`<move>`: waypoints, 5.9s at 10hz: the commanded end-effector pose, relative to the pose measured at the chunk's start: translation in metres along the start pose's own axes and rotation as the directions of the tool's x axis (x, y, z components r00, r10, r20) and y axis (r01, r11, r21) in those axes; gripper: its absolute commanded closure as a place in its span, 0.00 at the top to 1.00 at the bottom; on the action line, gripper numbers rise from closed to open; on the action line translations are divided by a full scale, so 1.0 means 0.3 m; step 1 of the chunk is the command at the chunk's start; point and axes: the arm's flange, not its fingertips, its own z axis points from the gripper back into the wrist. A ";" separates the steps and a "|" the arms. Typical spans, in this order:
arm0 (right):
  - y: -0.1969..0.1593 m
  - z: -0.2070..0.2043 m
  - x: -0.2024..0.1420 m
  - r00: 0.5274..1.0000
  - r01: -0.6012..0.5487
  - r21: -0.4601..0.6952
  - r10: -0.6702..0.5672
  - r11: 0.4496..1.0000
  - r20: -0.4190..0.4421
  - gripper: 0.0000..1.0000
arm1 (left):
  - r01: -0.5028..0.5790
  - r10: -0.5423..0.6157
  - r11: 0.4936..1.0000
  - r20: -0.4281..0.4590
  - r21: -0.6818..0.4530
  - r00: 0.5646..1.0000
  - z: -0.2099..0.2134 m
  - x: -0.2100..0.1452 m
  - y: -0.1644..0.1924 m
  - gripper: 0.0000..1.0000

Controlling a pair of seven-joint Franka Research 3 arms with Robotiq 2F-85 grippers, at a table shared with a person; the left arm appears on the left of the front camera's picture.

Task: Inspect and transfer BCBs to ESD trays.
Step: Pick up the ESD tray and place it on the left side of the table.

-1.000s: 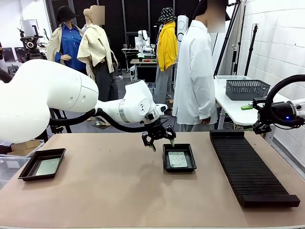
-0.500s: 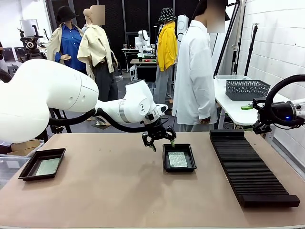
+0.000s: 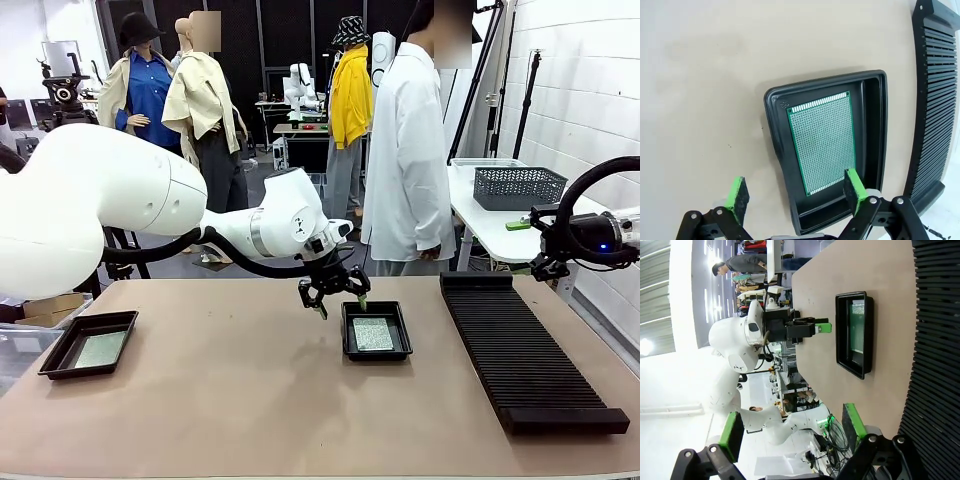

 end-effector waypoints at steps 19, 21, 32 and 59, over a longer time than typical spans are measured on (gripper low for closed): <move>0.005 -0.003 0.005 1.000 0.010 -0.011 -0.010 1.000 -0.010 1.00 | 0.035 -0.035 0.999 -0.036 0.007 0.999 -0.097 0.021 0.020 0.00; 0.005 -0.003 0.005 1.000 0.010 -0.011 -0.010 1.000 -0.010 1.00 | 0.046 -0.046 0.999 -0.027 -0.002 0.999 -0.081 0.014 0.020 0.00; 0.005 -0.003 0.005 1.000 0.010 -0.011 -0.010 1.000 -0.010 1.00 | 0.020 -0.020 1.000 -0.076 0.009 0.997 -0.063 0.005 0.109 0.00; 0.005 -0.003 0.005 1.000 0.010 -0.011 -0.010 1.000 -0.010 1.00 | -0.127 0.118 0.978 0.065 0.166 0.991 0.366 -0.220 1.143 0.00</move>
